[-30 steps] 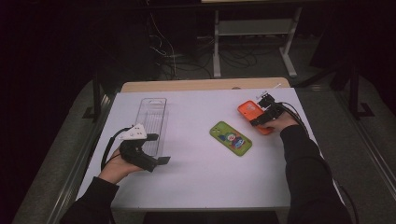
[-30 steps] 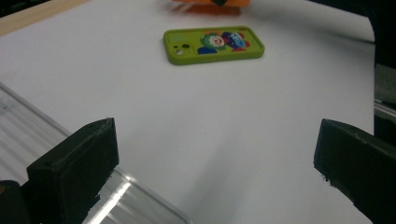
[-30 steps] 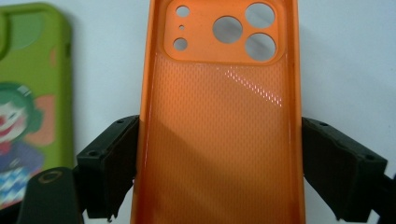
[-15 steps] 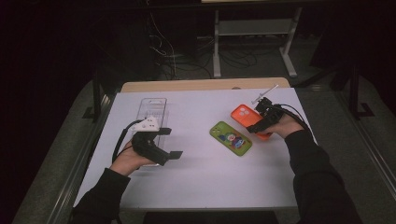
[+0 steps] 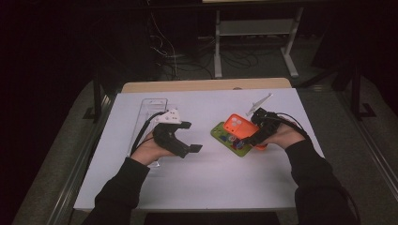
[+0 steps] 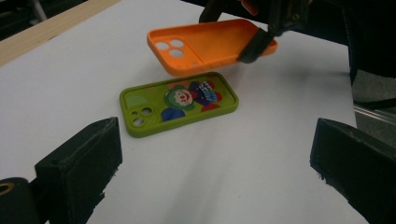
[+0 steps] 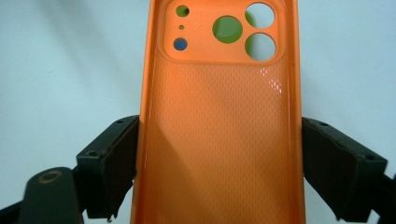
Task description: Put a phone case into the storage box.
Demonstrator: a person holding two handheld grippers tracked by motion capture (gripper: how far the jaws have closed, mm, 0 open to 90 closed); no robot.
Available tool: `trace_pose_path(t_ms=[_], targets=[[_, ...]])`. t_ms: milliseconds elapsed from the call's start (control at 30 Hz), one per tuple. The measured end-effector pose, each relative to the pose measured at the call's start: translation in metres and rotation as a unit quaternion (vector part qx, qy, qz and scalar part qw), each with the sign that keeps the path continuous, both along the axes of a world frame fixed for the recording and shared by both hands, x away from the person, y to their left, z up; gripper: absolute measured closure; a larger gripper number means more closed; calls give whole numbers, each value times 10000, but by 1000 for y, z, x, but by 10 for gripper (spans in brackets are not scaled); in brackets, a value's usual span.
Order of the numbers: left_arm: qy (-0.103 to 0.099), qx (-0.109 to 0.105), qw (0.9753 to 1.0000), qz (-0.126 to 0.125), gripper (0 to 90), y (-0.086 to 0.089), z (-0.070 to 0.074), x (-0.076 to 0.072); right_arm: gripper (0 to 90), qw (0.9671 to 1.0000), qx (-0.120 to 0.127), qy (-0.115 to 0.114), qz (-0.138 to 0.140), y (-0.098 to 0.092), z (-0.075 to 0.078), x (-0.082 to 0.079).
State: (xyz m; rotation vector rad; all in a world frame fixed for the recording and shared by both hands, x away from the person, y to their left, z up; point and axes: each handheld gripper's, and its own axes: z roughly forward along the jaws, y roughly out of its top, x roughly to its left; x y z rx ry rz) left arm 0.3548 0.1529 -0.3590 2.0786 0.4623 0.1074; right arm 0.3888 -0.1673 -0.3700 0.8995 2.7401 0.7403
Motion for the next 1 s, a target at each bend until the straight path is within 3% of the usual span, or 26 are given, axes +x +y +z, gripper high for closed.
trace_pose_path(t_ms=[133, 233, 467, 733, 900, 1000], targets=[[17, -40, 10000, -82, 13, -10, -1, 6, 154, 9996, -42, -95, 248, 7, -4, -8], [19, -35, 9996, -283, 13, -14, -3, 7, 154, 9988, -139, -79, 462, 14, -6, -12], [-41, 154, 9977, -662, 5, -19, -5, 1, 154, 9952, -131, 5, 969, 23, -16, -22], [-125, 504, 9921, -1144, 5, -30, -9, -10, 154, 9877, -174, 33, 1551, 38, -19, -32], [-113, 586, 9907, -1223, 5, -33, -11, -14, 154, 9837, -166, 90, 1788, 44, -20, -37], [-118, 670, 9892, -1298, 5, -34, -12, -15, 154, 9795, -130, 118, 2007, 48, -19, -41]])
